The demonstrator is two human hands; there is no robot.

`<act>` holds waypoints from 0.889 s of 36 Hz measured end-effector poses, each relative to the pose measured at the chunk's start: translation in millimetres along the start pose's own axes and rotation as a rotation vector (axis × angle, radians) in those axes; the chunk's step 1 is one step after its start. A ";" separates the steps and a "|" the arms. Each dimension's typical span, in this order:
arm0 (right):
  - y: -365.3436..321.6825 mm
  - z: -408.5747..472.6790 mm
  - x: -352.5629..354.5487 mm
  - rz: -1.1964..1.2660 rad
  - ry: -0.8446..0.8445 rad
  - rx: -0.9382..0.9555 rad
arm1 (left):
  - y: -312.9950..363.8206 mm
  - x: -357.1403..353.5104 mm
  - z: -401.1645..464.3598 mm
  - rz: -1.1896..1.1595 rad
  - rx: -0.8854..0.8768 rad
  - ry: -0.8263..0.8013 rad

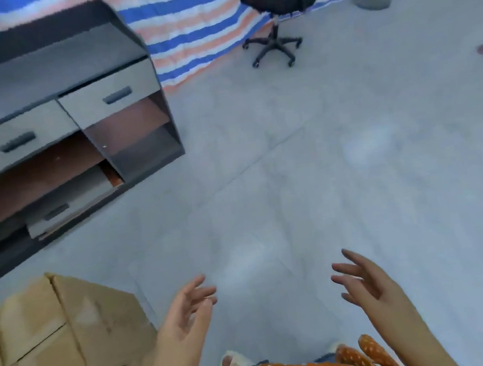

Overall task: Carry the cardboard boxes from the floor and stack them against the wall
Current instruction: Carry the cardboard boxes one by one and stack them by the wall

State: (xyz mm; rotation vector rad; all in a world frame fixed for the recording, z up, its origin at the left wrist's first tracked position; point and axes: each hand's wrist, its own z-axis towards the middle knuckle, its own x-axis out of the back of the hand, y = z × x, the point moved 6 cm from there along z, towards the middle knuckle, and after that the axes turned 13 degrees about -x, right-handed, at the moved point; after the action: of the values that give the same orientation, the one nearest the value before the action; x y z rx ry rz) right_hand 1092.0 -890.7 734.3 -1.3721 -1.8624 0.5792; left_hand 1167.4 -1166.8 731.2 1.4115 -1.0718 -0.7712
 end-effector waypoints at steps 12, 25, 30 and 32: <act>81.7 -6.4 182.3 0.274 0.274 -0.147 | 33.4 -218.7 11.9 0.019 -0.090 -0.365; 120.3 28.2 320.4 0.415 0.366 -0.227 | 46.5 -408.4 5.0 0.134 -0.095 -0.643; 112.5 64.9 337.9 0.411 0.317 -0.251 | 45.8 -444.1 31.8 0.184 -0.080 -0.667; 106.8 83.0 347.5 0.408 0.315 -0.257 | 45.9 -459.4 49.0 0.204 -0.079 -0.672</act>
State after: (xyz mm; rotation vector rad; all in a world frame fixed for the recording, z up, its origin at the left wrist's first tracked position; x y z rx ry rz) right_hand 1038.6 -522.6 707.7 -1.9152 -1.4462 0.2990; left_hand 945.6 -759.4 712.6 0.9645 -1.6465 -1.1592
